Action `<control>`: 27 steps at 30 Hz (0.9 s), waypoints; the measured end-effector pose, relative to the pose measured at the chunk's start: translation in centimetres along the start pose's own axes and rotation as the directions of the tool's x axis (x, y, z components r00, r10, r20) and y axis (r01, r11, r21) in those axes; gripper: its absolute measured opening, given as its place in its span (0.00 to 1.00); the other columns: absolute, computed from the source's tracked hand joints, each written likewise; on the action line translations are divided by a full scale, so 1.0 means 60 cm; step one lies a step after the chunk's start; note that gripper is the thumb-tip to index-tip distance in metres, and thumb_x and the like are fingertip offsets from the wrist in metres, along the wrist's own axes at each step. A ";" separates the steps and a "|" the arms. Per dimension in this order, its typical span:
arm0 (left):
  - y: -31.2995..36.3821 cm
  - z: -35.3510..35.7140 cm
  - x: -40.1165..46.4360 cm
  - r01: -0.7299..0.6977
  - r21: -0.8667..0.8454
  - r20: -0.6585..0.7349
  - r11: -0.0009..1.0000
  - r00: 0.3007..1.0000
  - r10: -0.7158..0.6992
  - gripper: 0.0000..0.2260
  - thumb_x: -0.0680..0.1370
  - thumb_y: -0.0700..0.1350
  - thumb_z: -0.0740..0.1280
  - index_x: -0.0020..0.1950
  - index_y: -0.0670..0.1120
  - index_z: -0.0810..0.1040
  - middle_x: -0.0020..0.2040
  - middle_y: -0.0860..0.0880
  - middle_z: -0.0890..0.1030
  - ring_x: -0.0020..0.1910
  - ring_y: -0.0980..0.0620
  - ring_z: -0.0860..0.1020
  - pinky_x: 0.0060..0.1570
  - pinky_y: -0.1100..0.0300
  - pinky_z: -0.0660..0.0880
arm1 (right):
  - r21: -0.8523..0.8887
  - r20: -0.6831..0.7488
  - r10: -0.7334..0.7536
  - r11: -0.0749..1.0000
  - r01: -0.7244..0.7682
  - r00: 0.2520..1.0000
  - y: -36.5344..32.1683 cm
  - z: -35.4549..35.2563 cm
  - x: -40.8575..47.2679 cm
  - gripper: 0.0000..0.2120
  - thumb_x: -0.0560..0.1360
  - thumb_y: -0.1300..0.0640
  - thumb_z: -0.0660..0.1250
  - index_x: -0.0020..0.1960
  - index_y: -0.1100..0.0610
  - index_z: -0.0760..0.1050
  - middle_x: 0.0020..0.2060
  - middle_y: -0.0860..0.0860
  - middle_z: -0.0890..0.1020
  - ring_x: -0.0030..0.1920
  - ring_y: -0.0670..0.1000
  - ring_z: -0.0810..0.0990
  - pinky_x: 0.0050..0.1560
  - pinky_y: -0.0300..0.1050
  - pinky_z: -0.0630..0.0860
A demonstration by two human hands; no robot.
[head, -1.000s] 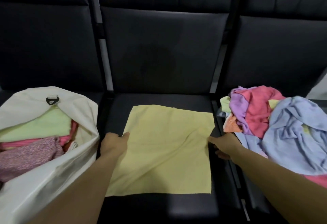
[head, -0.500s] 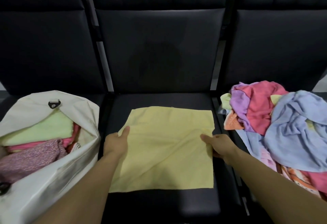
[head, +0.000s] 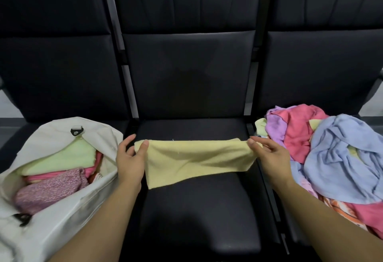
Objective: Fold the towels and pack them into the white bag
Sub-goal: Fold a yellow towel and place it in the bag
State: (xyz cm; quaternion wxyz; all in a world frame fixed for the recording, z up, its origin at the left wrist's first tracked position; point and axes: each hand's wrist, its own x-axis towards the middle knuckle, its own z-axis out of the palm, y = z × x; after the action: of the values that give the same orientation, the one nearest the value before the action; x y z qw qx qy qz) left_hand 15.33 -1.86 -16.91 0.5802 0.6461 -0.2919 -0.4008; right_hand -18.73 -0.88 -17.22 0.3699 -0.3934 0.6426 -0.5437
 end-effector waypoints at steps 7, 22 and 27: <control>0.036 -0.006 -0.001 -0.245 -0.068 -0.028 0.967 0.970 0.243 0.05 0.79 0.44 0.72 0.54 0.51 0.84 0.51 0.56 0.84 0.53 0.64 0.80 0.53 0.67 0.74 | 0.166 -0.028 -0.169 0.971 0.172 0.985 -0.066 0.004 -0.015 0.08 0.72 0.56 0.77 0.51 0.50 0.85 0.41 0.50 0.87 0.47 0.44 0.83 0.55 0.36 0.78; -0.027 -0.028 0.031 -0.147 0.358 0.312 0.922 0.950 0.031 0.34 0.82 0.45 0.66 0.75 0.76 0.54 0.79 0.59 0.63 0.77 0.54 0.65 0.74 0.45 0.68 | -0.176 0.264 0.047 0.984 0.001 0.963 -0.026 0.007 0.002 0.33 0.75 0.62 0.74 0.73 0.45 0.65 0.56 0.33 0.72 0.47 0.20 0.72 0.46 0.21 0.72; -0.055 -0.030 0.032 -0.062 0.527 0.307 0.847 0.944 -0.122 0.39 0.81 0.44 0.68 0.82 0.65 0.46 0.72 0.51 0.72 0.69 0.49 0.74 0.71 0.49 0.70 | -0.346 0.252 0.225 0.929 -0.130 0.941 0.034 -0.016 0.020 0.37 0.74 0.66 0.75 0.77 0.55 0.62 0.49 0.45 0.79 0.46 0.39 0.80 0.42 0.33 0.74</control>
State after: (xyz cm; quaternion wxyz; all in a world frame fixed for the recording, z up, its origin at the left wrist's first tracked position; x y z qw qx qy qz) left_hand 17.57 -2.04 -20.51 0.3159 0.7094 -0.4733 -0.4159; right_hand -20.30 -1.37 -19.15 0.4373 -0.4632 0.6960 -0.3314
